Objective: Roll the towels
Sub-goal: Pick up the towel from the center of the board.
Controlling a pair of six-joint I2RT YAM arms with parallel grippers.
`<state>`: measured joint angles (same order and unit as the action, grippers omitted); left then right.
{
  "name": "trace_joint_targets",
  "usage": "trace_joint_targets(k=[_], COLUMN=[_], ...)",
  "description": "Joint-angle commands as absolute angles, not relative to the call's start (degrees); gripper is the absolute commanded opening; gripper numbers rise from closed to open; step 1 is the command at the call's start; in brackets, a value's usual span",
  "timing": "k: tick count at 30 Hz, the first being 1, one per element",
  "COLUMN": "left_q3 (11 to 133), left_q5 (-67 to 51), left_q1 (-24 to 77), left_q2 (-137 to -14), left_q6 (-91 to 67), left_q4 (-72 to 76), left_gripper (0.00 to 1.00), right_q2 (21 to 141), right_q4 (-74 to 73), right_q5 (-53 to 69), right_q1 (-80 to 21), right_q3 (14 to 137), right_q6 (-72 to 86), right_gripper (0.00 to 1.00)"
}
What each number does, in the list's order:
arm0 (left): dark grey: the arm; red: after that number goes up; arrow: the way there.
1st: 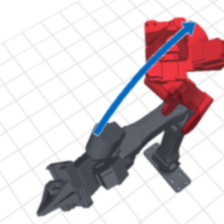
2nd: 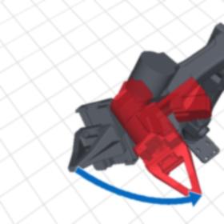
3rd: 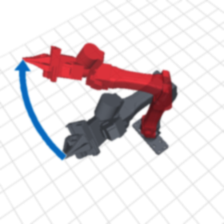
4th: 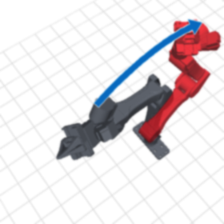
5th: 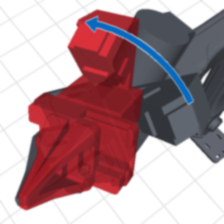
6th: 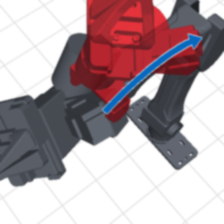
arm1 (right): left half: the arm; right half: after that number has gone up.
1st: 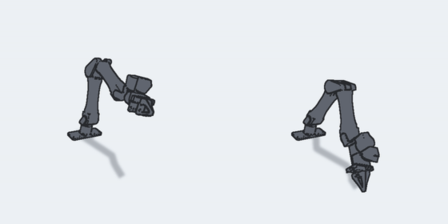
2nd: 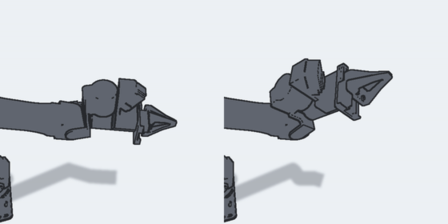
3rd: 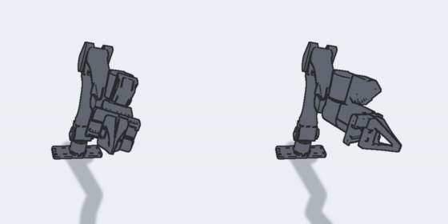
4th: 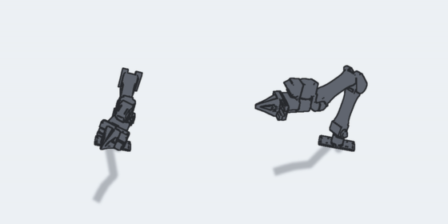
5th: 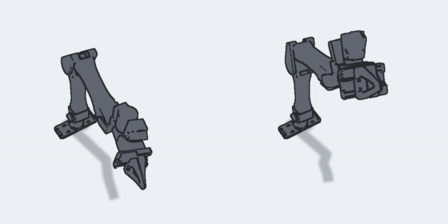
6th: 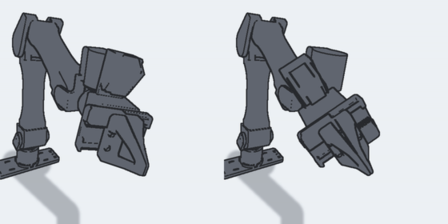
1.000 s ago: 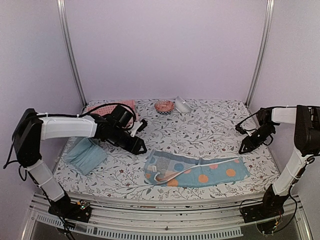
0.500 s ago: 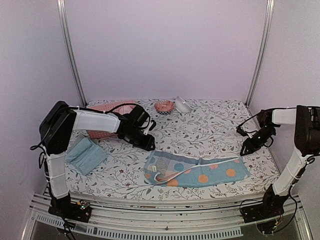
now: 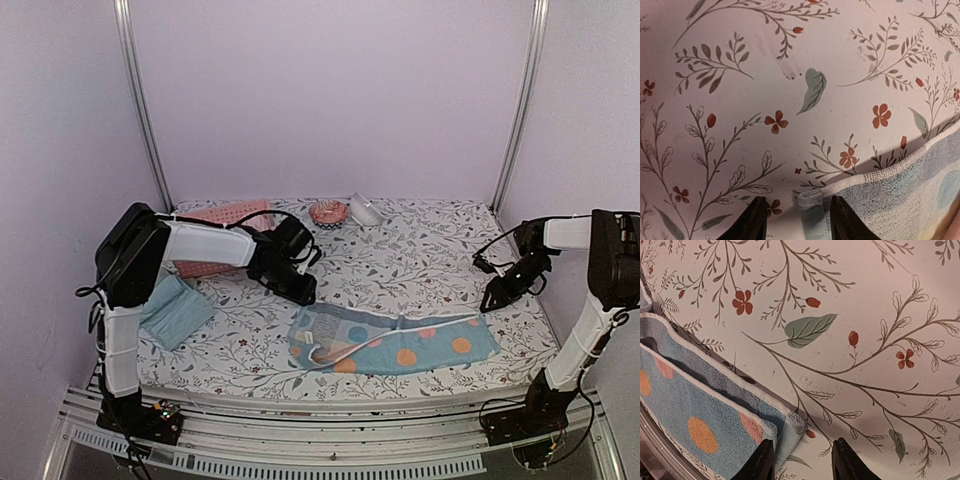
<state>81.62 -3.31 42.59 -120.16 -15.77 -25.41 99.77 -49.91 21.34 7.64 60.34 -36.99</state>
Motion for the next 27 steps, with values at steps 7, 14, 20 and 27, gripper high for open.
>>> trace_joint_targets(k=[7, 14, 20, 27], left_q3=[84.03, 84.1, 84.02, 84.02], left_q5=[0.62, 0.93, 0.97, 0.71], left_q1=[44.95, 45.04, 45.26, 45.31], left_q2=[-124.92, -125.67, -125.61, -125.64], left_q6=[-14.5, -14.51, -14.37, -14.24], left_q4=[-30.32, -30.32, -29.82, -29.62], left_gripper=[0.32, 0.15, 0.02, 0.0], right_q2=[100.91, 102.62, 104.3, 106.84], right_q4=[-49.1, -48.86, -48.01, -47.47], right_q5=[21.69, 22.82, 22.99, 23.98], right_q1=[7.97, 8.04, 8.0, 7.21], right_q3=[59.84, 59.81, 59.41, 59.6], right_q6=[-36.19, -35.48, -35.53, -35.33], right_gripper=[0.4, 0.36, 0.33, 0.25])
